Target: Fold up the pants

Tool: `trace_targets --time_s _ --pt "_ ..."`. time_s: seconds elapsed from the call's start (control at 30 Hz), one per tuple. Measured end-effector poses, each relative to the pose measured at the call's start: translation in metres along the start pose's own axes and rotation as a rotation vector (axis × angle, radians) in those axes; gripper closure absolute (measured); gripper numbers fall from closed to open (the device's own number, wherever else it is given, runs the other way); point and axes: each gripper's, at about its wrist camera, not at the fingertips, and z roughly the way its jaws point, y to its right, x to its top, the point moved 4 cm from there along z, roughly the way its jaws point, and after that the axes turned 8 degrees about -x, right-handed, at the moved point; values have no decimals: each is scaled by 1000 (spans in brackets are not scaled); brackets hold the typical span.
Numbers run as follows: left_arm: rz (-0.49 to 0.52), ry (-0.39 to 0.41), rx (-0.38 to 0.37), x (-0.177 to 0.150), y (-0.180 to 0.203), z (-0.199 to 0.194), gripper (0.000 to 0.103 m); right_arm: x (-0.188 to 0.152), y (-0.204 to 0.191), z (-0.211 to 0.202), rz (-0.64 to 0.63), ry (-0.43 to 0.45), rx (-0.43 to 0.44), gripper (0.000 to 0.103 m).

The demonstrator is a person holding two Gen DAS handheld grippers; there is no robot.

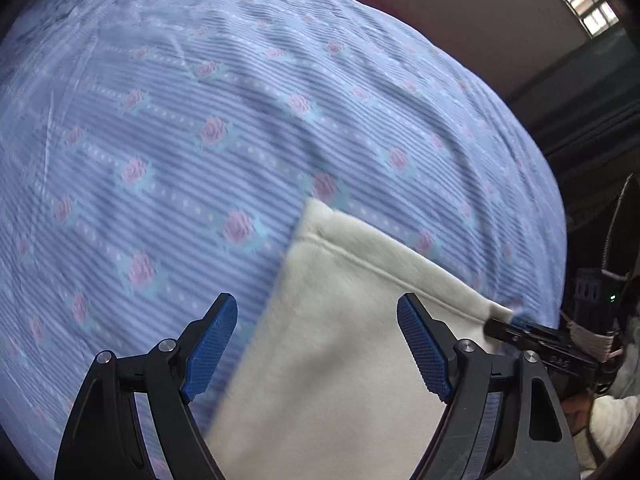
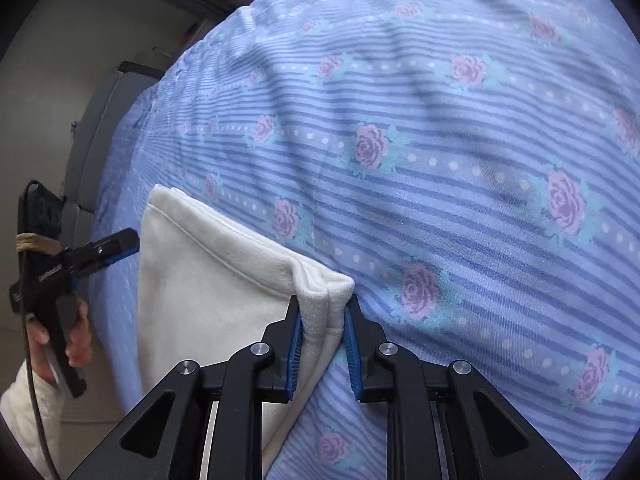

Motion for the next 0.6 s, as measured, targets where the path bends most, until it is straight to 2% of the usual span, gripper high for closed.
trace_targets --time_s 0.07,0.13,0.17,0.33,0.5,0.57,0.6 --pt "51 -21 14 8 2 9 28 0 2 3 -19 -6 0 83" --pt "68 -45 1 12 0 18 39 -2 4 4 -36 -6 -2 84" --pt "67 -49 -2 14 -2 22 41 -2 5 4 -36 -8 -4 84" --pt "29 -75 -24 18 -16 45 41 -1 2 9 -52 -12 -24 84" --pt "-5 -49 -14 28 -14 52 40 2 -2 14 -64 -8 -20 84" --pt "-31 -27 -8 32 -11 54 47 1 -1 15 -59 -10 -10 84" --pt "-40 -19 -15 33 -8 53 59 1 0 15 -57 -12 -4 84"
